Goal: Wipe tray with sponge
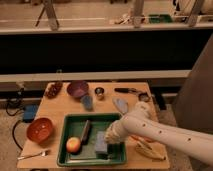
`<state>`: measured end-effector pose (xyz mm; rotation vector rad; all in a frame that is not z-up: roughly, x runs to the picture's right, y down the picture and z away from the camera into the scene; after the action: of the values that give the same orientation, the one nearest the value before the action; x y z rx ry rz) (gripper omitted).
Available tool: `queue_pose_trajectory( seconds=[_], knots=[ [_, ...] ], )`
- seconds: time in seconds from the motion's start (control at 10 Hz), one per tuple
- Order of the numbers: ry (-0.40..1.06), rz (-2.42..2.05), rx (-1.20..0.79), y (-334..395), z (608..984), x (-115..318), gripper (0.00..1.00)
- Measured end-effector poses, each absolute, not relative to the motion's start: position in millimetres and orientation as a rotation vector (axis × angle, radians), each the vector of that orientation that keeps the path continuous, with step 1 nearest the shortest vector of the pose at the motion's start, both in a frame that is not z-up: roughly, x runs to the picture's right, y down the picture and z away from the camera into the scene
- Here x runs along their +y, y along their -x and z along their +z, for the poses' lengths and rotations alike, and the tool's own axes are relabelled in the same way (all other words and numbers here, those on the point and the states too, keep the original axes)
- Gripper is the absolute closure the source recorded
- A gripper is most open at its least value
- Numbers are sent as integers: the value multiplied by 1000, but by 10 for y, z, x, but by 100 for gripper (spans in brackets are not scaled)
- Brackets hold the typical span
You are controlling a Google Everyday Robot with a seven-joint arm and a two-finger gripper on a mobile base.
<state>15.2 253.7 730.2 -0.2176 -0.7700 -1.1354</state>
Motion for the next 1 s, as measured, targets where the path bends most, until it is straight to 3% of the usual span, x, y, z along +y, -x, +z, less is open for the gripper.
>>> queue_pose_trajectory(
  seconds=[0.6, 1.0],
  knots=[
    [230, -1101, -681, -148, 7826, 2136, 100],
    [226, -1129, -736, 332, 7917, 2262, 100]
  ],
)
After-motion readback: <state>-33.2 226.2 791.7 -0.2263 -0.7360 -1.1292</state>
